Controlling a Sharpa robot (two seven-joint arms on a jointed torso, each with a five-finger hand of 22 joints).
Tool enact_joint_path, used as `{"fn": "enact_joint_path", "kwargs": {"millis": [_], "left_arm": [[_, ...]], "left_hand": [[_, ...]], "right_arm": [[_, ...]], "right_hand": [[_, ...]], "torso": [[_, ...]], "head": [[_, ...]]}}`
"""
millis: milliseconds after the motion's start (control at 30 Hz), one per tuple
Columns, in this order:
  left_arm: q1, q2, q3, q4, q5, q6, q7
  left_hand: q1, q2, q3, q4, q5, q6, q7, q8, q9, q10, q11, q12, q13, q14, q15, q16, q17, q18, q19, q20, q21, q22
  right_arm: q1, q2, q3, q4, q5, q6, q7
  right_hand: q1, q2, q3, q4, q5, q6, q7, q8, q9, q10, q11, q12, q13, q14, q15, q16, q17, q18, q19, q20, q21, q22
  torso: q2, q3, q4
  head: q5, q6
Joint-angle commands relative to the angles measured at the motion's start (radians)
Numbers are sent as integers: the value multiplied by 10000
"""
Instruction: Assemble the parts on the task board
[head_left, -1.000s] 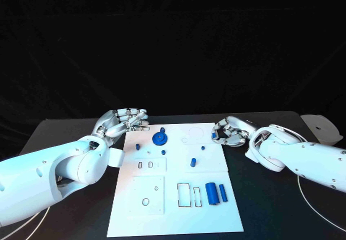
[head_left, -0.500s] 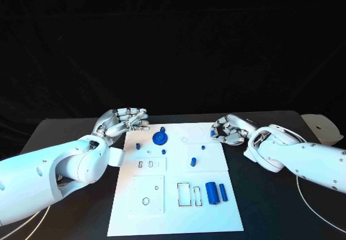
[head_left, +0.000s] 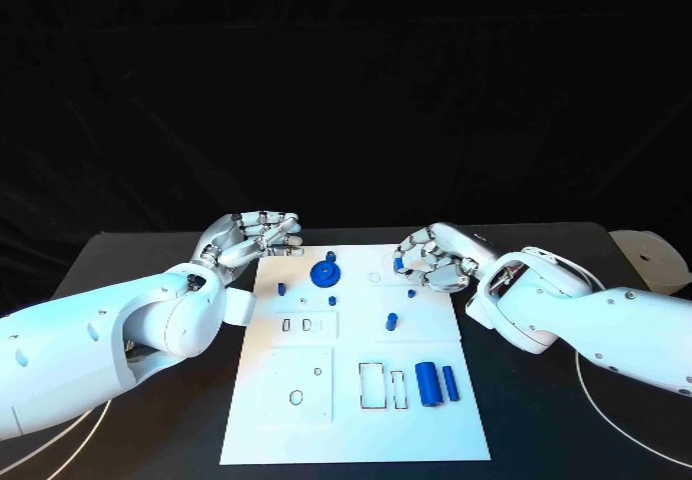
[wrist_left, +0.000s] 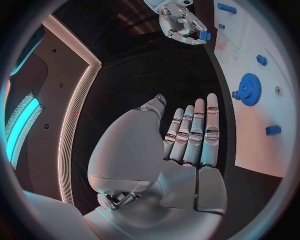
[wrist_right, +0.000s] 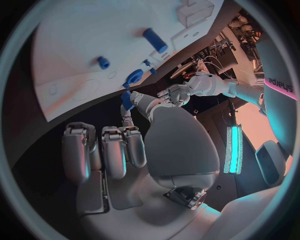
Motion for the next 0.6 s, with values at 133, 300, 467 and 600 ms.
{"fn": "enact_joint_path", "kwargs": {"millis": [133,300,467,600], "left_arm": [[-22,216,3,-338,107,238,53],[-48,361,-2,-590,159,264,48],[-58,457,-7,-730,179,282,38],[-61,493,-9,-776,186,285,36]], "left_hand": [[-61,-8,74,-9,-11,-58,431,-45,-11,-27,51,-59,13,-75,-26,-36,21,135,49,4,-26,-17],[-61,-8,74,-9,-11,-58,431,-45,-11,-27,51,-59,13,-75,-26,-36,21,135,49,4,-26,-17],[-61,-8,74,-9,-11,-58,431,-45,-11,-27,51,-59,13,-75,-26,-36,21,135,49,4,-26,-17],[-61,-8,74,-9,-11,-58,431,-45,-11,-27,51,-59,13,-75,-26,-36,21,135,49,4,-26,-17]], "right_arm": [[-136,680,-95,487,-1139,125,-1316],[-296,1325,-184,462,-1636,292,-1658],[-470,1827,-245,249,-2035,391,-1835],[-639,2189,-276,40,-2325,430,-1940]], "right_hand": [[-9,101,45,5,53,47,37,46,161,456,-49,-9,1892,987,-81,46,2383,-166,174,-67,-5,1419],[-53,93,42,16,59,36,41,48,168,460,-45,-5,1896,986,-78,44,2376,-163,166,-66,-19,1407],[-93,81,37,25,66,30,42,52,175,452,-44,-16,1886,982,-76,40,2358,-156,150,-65,-44,1385],[-93,81,37,25,66,30,42,52,175,452,-44,-16,1886,982,-76,40,2358,-156,150,-65,-44,1385]], "torso": [[-185,-53,-13],[-267,-83,-47],[-311,-124,-49],[-311,-135,-52]], "head": [[332,-241],[470,-342],[543,-406],[578,-451]]}}
